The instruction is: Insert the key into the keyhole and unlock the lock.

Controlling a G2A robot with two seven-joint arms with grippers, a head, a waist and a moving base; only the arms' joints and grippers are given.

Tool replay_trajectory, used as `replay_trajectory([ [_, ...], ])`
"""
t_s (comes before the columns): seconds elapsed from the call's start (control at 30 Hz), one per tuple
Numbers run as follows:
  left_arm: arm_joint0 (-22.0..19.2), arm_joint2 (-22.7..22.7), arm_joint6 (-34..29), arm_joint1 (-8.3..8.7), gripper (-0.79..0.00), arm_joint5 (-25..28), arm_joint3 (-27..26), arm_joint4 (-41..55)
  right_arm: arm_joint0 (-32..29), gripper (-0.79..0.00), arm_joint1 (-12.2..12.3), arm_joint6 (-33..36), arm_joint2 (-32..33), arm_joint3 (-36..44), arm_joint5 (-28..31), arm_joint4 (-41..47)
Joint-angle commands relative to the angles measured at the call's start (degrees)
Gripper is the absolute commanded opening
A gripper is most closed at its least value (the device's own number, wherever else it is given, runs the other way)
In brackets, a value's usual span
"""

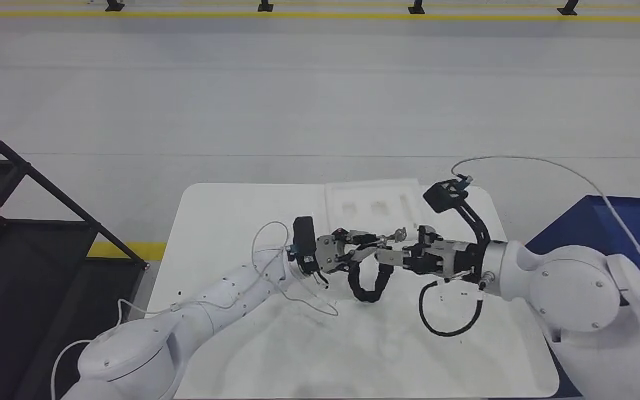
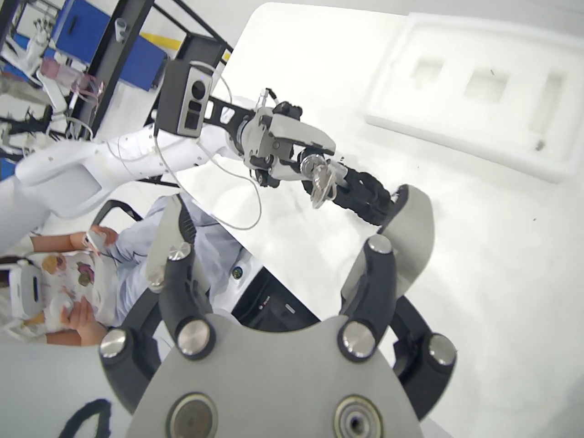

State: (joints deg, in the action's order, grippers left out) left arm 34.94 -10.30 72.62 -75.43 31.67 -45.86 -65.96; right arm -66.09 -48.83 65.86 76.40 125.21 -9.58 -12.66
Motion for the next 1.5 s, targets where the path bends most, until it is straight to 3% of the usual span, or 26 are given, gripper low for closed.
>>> replay_trajectory([
  [0.0, -0.2, -0.4, -1.2, 0.67, -0.785, 1.2, -0.8, 0.9, -0.1, 0.0, 0.2, 1.6, 0.2, -0.3, 5.2, -1.0],
  [0.13, -0.7, -1.1, -4.5, 2.28, -0.785, 4.5, -3.2, 2.0, -0.3, 0.0, 0.6, 3.9, -0.4, -1.6, 15.1, -1.8],
  [0.23, -1.0, -1.8, -7.4, 3.58, -0.785, 7.4, -5.4, 2.7, -0.4, 0.0, 0.7, 6.3, -1.0, -3.5, 18.8, -0.9],
  [0.47, -1.2, -4.6, -13.1, 6.38, -0.785, 13.1, -8.6, 2.7, -0.1, 0.0, 0.7, 6.8, -1.0, -5.1, 18.9, 0.8],
  [0.67, -1.1, -7.0, -17.0, 7.77, -0.785, 16.8, -9.9, 0.2, -0.6, 0.0, 0.8, 5.9, -1.1, -5.2, 19.1, -0.7],
  [1.03, 1.4, -10.6, -26.1, 7.82, -0.785, 16.4, -13.8, -0.3, -3.2, 0.0, 1.3, -3.7, -0.2, 0.7, 30.6, -16.3],
  [1.47, 3.8, -15.0, -32.0, 7.37, -0.785, 18.2, -16.3, 1.5, -5.0, 0.0, 1.3, -5.8, -3.1, 3.0, 31.4, -20.6],
])
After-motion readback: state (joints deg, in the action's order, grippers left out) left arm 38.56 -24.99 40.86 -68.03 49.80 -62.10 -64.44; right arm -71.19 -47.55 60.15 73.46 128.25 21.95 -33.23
